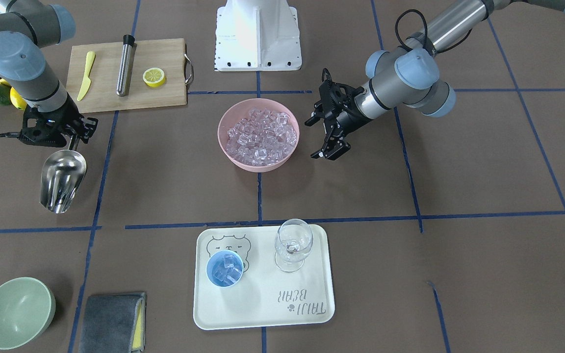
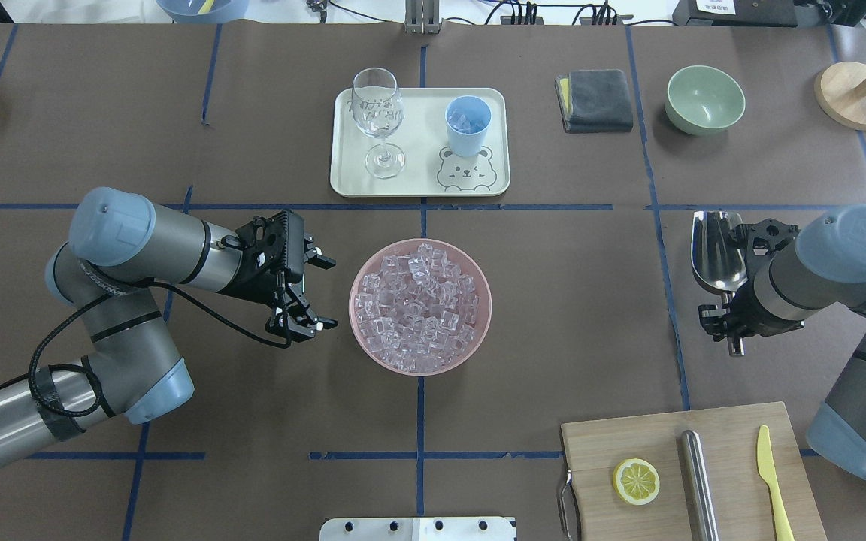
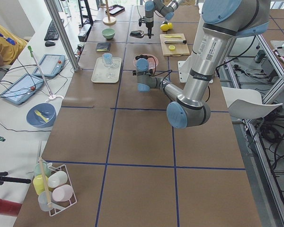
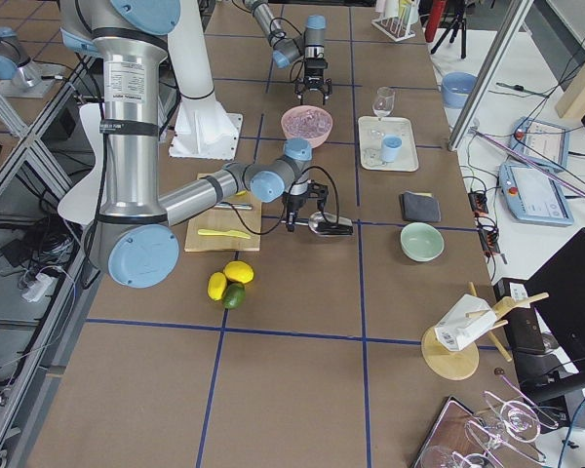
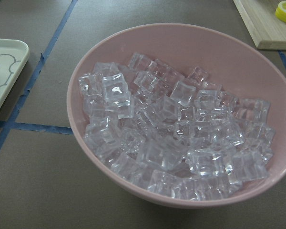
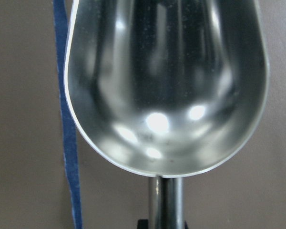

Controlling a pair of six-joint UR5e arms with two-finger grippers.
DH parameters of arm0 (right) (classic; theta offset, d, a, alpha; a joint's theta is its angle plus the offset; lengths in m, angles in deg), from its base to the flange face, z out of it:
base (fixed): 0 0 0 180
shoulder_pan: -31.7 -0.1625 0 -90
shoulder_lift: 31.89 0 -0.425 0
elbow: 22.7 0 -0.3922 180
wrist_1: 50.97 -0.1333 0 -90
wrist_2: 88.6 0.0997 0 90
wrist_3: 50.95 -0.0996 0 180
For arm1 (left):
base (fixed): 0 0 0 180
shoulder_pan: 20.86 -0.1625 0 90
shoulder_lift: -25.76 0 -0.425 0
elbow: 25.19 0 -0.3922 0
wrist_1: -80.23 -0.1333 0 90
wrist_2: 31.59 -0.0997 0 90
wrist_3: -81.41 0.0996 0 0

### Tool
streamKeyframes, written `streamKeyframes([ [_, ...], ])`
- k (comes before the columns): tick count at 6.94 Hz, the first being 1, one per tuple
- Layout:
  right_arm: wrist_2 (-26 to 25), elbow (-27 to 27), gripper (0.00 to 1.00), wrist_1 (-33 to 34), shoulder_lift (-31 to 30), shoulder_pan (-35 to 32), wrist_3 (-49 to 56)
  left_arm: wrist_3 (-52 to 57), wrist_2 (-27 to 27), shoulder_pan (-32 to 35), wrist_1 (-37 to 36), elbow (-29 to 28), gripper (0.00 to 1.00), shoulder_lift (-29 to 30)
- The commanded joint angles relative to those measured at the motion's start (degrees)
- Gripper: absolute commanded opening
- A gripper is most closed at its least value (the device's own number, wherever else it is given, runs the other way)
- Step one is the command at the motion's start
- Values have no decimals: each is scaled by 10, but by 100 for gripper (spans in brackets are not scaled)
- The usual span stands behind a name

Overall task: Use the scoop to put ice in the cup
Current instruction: 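Lower the scoop onto the table and open the right gripper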

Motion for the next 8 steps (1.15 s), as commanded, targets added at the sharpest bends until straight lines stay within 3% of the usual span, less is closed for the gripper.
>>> streamKeyframes([
  [1,11,-4,0,0,-8,1,5,0,0,1,0,3,100,-1],
  [3,45,-13,0,0,-11,0,42,0,0,2,0,6,100,-1],
  [6,48,-16,0,5,-6,0,40,0,0,2,0,12,100,-9],
  [7,45,-19,84,4,-3,0,33,0,0,2,0,12,100,-9],
  [8,42,-19,100,4,-3,0,32,0,0,2,0,12,100,-9],
])
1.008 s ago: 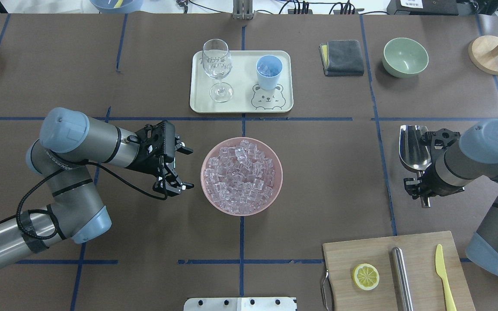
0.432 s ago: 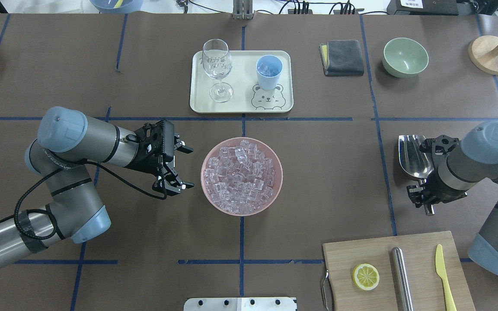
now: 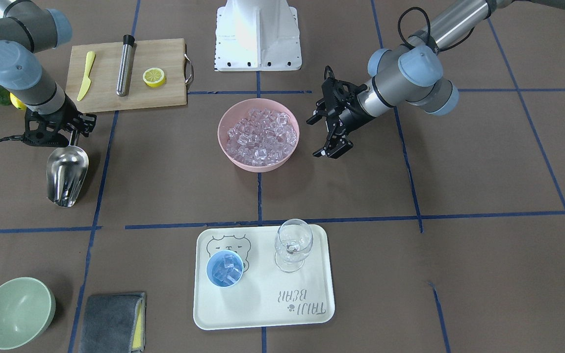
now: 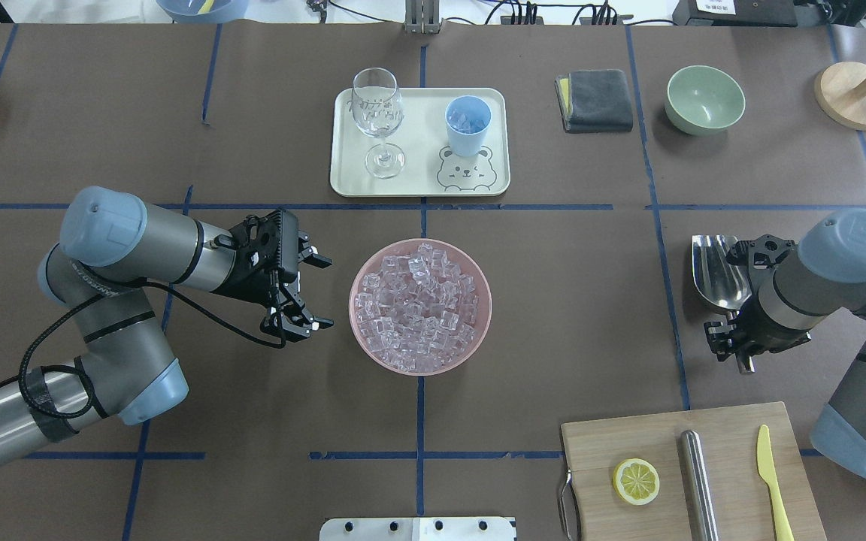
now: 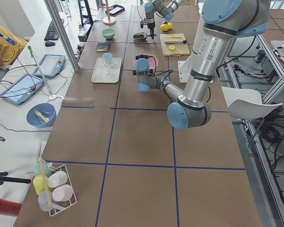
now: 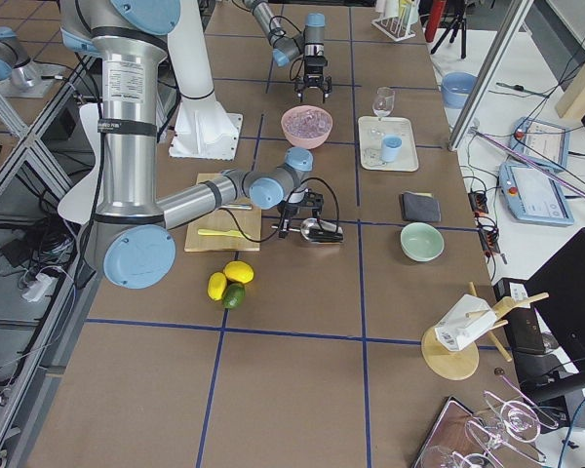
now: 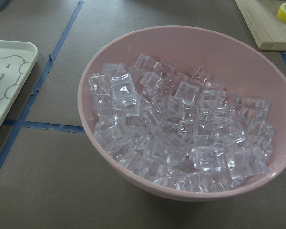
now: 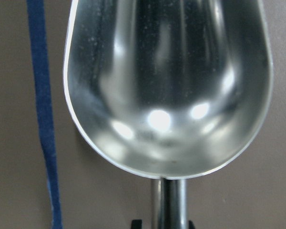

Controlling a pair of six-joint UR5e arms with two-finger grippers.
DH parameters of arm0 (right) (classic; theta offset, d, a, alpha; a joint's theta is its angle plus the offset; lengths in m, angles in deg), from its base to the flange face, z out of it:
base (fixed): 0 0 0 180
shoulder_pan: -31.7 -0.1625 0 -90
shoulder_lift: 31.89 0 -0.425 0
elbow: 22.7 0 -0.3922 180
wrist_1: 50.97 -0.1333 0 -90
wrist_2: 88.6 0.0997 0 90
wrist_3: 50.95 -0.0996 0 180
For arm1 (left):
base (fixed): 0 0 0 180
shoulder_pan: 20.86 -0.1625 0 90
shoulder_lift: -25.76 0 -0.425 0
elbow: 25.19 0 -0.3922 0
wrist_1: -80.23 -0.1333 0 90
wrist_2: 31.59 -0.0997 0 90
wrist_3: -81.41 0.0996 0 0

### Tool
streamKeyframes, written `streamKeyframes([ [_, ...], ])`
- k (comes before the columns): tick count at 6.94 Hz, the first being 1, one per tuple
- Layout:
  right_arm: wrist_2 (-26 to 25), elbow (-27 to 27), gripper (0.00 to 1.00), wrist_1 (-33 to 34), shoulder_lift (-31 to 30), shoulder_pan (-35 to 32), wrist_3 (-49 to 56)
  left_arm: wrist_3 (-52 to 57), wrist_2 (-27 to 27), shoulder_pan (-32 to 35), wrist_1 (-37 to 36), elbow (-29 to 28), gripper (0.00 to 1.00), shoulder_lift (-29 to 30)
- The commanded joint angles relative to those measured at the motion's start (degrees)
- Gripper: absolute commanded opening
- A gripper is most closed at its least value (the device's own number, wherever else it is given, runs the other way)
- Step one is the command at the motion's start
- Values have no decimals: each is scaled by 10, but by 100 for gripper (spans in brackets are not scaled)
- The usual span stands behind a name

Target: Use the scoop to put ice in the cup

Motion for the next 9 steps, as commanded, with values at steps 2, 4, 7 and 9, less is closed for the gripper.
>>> streamKeyframes([
  [2,1,4,100,-1,1,-9,-2,0,0,4,-1,0,100,0],
  [4,7,33,100,0,-7,-51,0,2,2,45,-37,7,100,-17],
  [7,128,51,100,-5,-22,-196,6,8,2,153,-92,38,100,-99],
  [9,136,47,100,1,-21,-254,8,12,-3,216,-104,35,100,-160],
])
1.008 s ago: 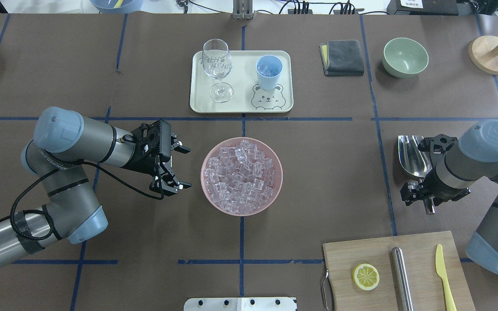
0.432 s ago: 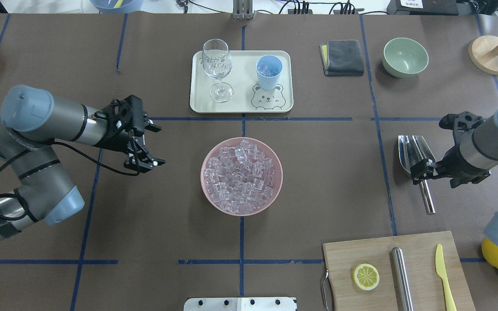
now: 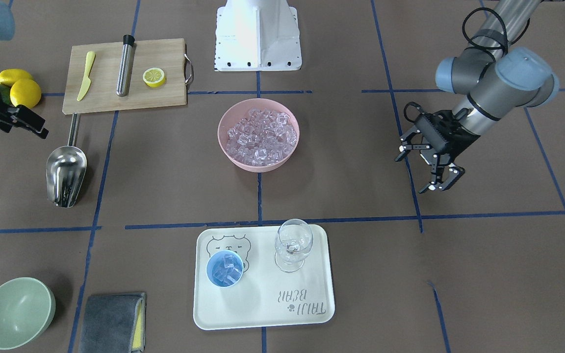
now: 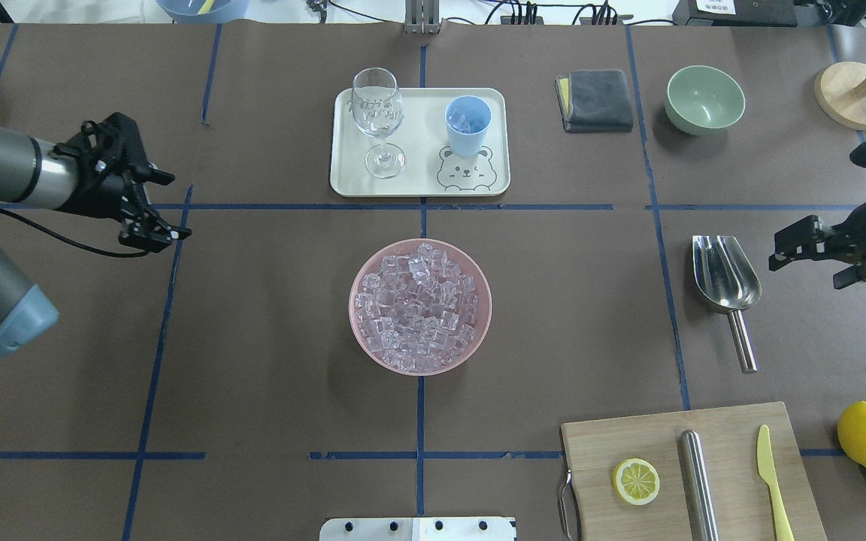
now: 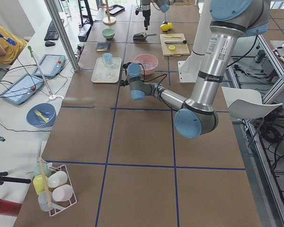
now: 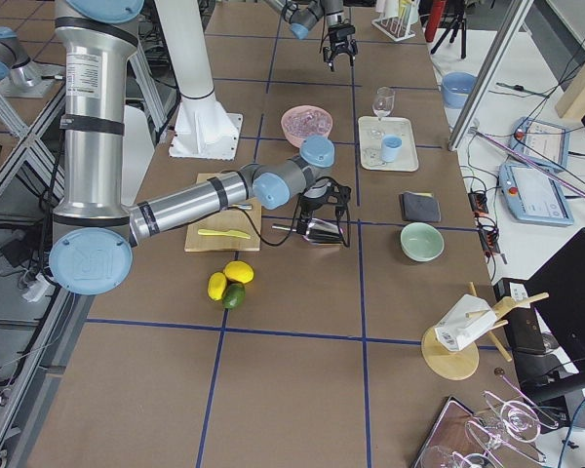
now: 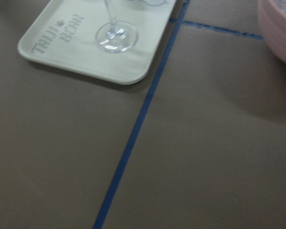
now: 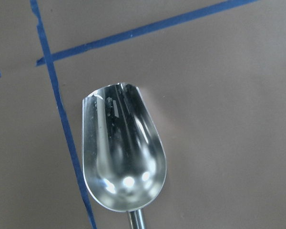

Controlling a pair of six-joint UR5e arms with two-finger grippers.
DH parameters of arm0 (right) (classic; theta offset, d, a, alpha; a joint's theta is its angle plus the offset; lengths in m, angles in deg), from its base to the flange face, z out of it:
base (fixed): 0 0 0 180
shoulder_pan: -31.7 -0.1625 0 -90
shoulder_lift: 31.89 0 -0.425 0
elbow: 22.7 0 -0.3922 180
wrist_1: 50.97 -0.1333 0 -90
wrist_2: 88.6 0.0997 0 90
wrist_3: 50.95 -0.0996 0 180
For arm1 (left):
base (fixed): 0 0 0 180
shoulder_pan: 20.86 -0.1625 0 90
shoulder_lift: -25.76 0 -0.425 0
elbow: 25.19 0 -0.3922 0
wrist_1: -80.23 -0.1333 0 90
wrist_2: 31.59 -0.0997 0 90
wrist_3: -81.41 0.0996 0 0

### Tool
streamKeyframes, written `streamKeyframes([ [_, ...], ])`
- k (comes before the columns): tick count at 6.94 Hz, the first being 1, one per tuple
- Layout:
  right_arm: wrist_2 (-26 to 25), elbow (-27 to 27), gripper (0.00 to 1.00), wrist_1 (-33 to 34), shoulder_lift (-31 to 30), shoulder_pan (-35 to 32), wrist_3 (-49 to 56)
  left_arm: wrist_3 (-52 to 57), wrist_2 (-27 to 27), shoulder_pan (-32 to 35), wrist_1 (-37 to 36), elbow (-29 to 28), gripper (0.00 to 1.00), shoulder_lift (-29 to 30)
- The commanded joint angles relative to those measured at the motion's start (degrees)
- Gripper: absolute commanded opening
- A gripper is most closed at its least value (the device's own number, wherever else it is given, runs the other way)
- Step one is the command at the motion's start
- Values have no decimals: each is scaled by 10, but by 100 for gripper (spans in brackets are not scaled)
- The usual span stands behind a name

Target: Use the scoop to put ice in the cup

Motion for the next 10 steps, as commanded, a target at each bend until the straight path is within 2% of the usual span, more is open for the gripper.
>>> streamKeyframes([
  [1,8,-12,100,5,0,-57,10,100,-12,85,-14,-14,100,-64],
  [2,8,-33,100,5,0,-71,67,276,-31,144,-102,-27,100,-62],
  [3,8,-44,100,5,1,-79,83,379,-50,188,-196,-20,100,-48],
  [4,8,-44,100,5,1,-79,84,392,-45,235,-198,-17,100,-62],
  [6,8,-42,100,5,0,-82,84,388,-58,288,-197,-23,100,-90],
  [7,8,-43,100,4,0,-82,84,361,-56,325,-214,-27,100,-85],
  [8,7,-42,100,3,-1,-82,84,246,-22,358,-291,-26,100,-81],
  [9,4,-43,100,3,0,-83,84,181,67,374,-346,-24,100,-81],
  [10,1,-44,100,3,1,-83,84,156,101,406,-389,-24,100,-81],
])
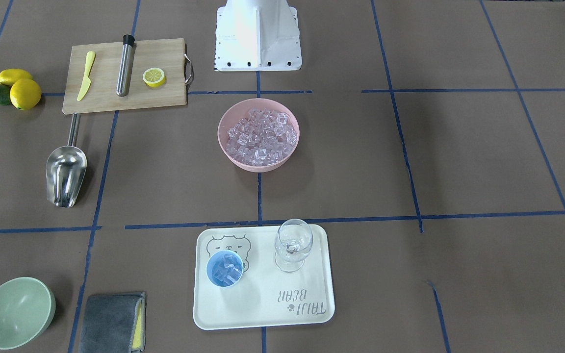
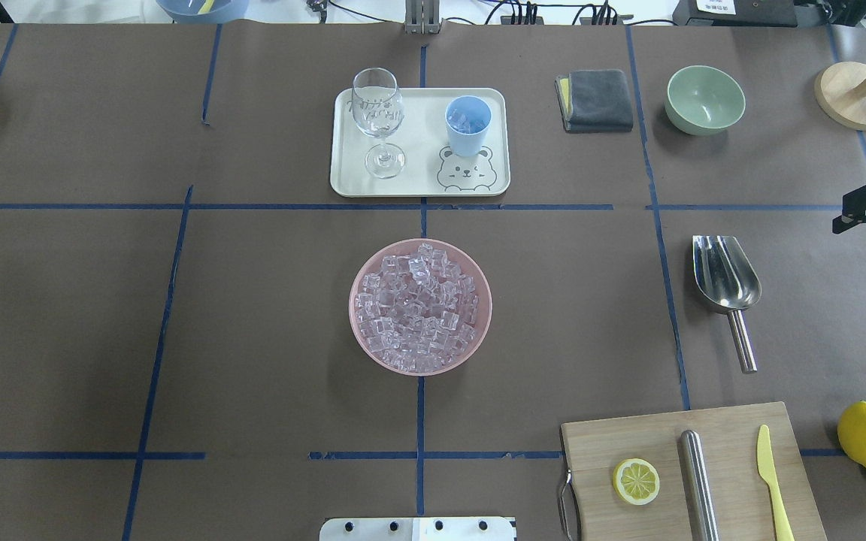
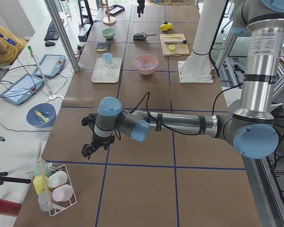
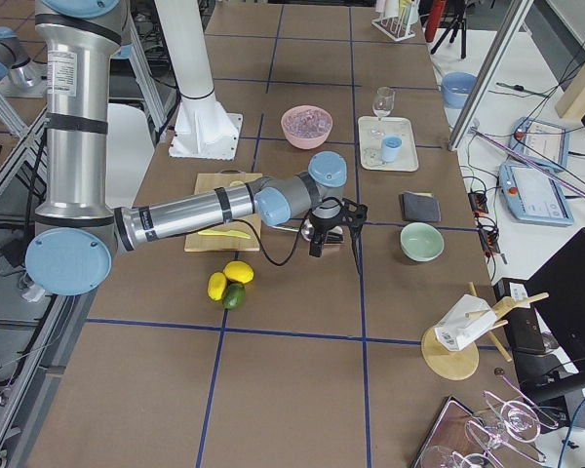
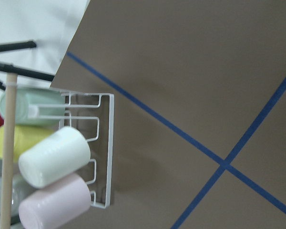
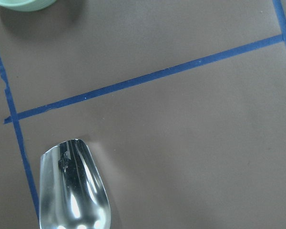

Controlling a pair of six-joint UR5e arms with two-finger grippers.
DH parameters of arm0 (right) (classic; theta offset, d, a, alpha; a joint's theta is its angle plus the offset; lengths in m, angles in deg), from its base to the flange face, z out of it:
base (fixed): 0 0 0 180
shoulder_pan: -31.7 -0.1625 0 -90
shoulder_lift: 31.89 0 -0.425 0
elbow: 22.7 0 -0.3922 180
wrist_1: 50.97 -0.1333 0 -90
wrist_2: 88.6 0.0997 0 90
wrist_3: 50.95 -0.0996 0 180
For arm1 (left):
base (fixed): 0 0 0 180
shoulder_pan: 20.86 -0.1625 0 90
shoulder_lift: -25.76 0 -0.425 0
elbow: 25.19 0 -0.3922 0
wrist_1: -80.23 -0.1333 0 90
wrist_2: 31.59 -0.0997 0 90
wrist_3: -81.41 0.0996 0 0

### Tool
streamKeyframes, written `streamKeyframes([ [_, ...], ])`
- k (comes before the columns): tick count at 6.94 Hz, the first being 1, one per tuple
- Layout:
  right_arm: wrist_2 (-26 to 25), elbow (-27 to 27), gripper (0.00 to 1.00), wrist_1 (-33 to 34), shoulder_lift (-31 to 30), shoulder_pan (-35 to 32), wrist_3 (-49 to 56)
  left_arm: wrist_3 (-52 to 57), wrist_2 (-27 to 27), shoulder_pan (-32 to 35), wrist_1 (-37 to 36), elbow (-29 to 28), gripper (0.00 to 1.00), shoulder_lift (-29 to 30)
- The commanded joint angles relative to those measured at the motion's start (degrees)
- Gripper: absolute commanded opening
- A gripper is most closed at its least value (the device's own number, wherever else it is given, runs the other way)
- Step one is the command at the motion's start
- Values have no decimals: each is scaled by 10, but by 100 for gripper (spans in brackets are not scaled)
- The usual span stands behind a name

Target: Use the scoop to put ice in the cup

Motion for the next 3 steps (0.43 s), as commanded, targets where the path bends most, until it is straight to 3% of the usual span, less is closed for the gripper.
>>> streamKeyframes([
  [1,-3,-2,100,0,0,-1,-1,-54,102,54,-121,2,100,1],
  [2,-6,-2,100,0,0,-1,0,-67,152,97,-148,19,100,-9],
  [3,-6,-1,100,-2,0,-1,1,-143,135,97,-147,70,100,-42],
])
